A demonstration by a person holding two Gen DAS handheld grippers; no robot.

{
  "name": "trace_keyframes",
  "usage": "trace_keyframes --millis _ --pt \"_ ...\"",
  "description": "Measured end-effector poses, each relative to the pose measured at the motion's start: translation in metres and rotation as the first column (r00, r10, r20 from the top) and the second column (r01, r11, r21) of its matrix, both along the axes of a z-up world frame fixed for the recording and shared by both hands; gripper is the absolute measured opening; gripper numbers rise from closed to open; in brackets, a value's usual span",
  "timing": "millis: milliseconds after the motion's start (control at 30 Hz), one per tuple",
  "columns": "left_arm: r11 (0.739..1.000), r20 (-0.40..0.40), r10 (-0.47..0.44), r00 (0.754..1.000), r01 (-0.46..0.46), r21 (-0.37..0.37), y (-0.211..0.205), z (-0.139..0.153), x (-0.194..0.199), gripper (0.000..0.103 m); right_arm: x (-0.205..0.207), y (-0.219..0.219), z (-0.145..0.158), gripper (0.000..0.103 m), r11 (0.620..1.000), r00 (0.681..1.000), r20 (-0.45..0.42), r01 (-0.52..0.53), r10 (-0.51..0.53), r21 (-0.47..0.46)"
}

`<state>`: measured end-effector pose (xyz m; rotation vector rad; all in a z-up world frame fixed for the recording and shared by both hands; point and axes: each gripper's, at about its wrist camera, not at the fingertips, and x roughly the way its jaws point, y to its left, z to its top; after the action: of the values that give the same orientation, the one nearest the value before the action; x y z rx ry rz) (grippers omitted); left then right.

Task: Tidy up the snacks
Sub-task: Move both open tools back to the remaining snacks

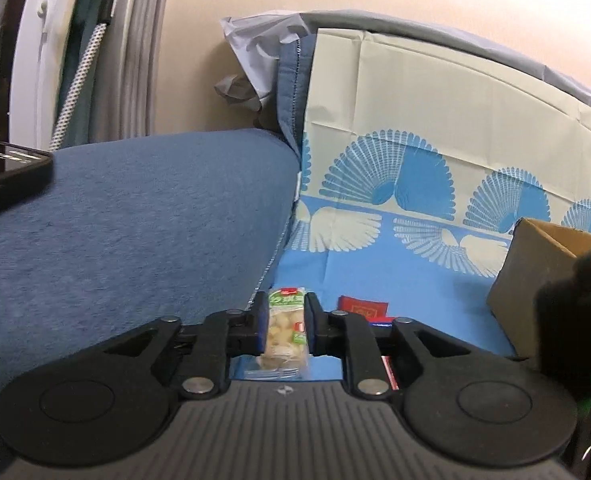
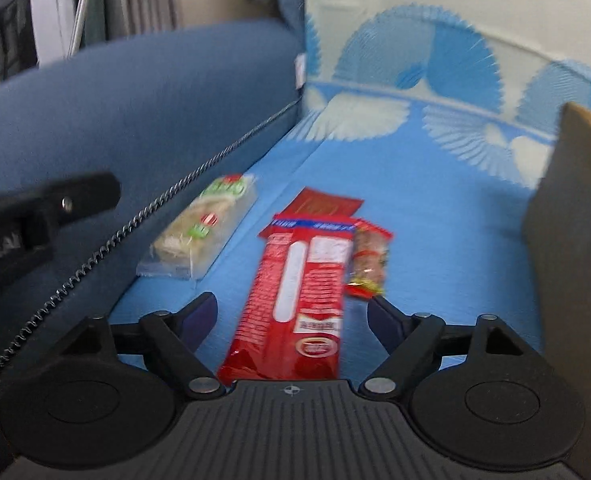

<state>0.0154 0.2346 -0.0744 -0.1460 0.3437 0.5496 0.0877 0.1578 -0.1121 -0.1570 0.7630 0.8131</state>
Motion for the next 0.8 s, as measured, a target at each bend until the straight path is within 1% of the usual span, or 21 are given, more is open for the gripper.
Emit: trace_keyframes --millis 33,67,100,133,167,200,233,267,300,333,400,467,533,567,600,633,700,800 --pt "1.000 -0.003 -0.002 1.000 0.002 -0.002 0.001 -0.001 0.004 0.025 0.001 0.003 -0.003 0.074 1.000 1.000 -0.006 -0.017 0.016 -0.009" --pt "1.000 -0.005 -0.002 1.000 0.002 -0.005 0.001 -0.003 0.008 0.028 -0.001 0.006 -0.004 0.058 0.999 1.000 0.012 -0.026 0.026 -0.032" --pt "1.000 -0.008 -0.002 1.000 0.001 -0.006 0.001 -0.005 0.013 0.032 -0.003 0.005 -0.004 0.055 0.999 0.999 0.039 -0.022 0.024 -0.043" --pt "1.000 -0.018 0.001 1.000 -0.001 -0.005 0.002 -0.008 0.018 0.034 -0.005 0.001 -0.003 0.052 0.999 0.999 0.042 -0.019 0.020 -0.040" --pt "1.000 -0.038 0.005 0.999 -0.005 -0.001 0.002 -0.011 0.025 0.038 -0.005 -0.005 -0.001 0.050 0.999 0.999 0.033 -0.009 0.010 -0.033" --pt "1.000 -0.068 0.018 0.998 -0.017 0.012 0.002 -0.015 0.033 0.040 -0.007 -0.013 0.001 0.050 1.000 0.999 0.033 0.010 -0.009 -0.028" --pt "0.999 -0.094 0.036 0.995 -0.033 0.033 0.001 -0.019 0.038 0.041 -0.007 -0.020 0.004 0.049 0.999 0.999 0.042 0.030 -0.029 -0.027" --pt "0.997 -0.129 0.056 0.990 -0.048 0.062 -0.001 -0.023 0.046 0.044 -0.011 -0.030 0.009 0.049 0.998 0.997 0.057 0.057 -0.055 -0.026" --pt "0.995 -0.160 0.068 0.985 -0.055 0.083 -0.002 -0.027 0.053 0.050 -0.014 -0.037 0.012 0.049 0.997 0.996 0.063 0.071 -0.069 -0.022" --pt "0.993 -0.188 0.080 0.979 -0.061 0.106 -0.004 -0.032 0.060 0.053 -0.015 -0.042 0.014 0.049 0.997 0.995 0.064 0.077 -0.075 -0.021" --pt "0.986 -0.239 0.100 0.966 -0.063 0.156 -0.009 -0.041 0.072 0.067 -0.024 -0.056 0.019 0.049 0.995 0.994 0.060 0.092 -0.090 -0.031" --pt "0.981 -0.277 0.109 0.955 -0.058 0.187 -0.013 -0.047 0.080 0.073 -0.027 -0.067 0.020 0.049 0.994 0.995 0.024 0.099 -0.099 -0.041" --pt "0.979 -0.296 0.115 0.948 -0.058 0.196 -0.013 -0.050 0.083 0.074 -0.030 -0.077 0.022 0.049 0.993 0.993 -0.016 0.115 -0.115 -0.040" --pt "0.981 -0.298 0.109 0.948 -0.055 0.185 -0.011 -0.050 0.082 0.068 -0.031 -0.081 0.023 0.049 0.992 0.992 -0.037 0.116 -0.117 -0.042" --pt "0.985 -0.303 0.107 0.947 -0.061 0.159 -0.007 -0.051 0.081 0.054 -0.032 -0.086 0.025 0.049 0.992 0.991 -0.058 0.116 -0.119 -0.043" --pt "0.988 -0.307 0.115 0.945 -0.077 0.132 -0.001 -0.051 0.080 0.046 -0.034 -0.089 0.027 0.049 0.992 0.990 -0.080 0.115 -0.118 -0.045" --pt "0.993 -0.286 0.107 0.952 -0.088 0.081 0.007 -0.049 0.074 0.043 -0.038 -0.094 0.030 0.049 0.995 0.988 -0.121 0.094 -0.098 -0.040" --pt "0.996 -0.269 0.079 0.960 -0.062 0.069 0.005 -0.045 0.065 0.041 -0.054 -0.101 0.042 0.049 0.998 0.991 -0.124 0.041 -0.046 -0.045"
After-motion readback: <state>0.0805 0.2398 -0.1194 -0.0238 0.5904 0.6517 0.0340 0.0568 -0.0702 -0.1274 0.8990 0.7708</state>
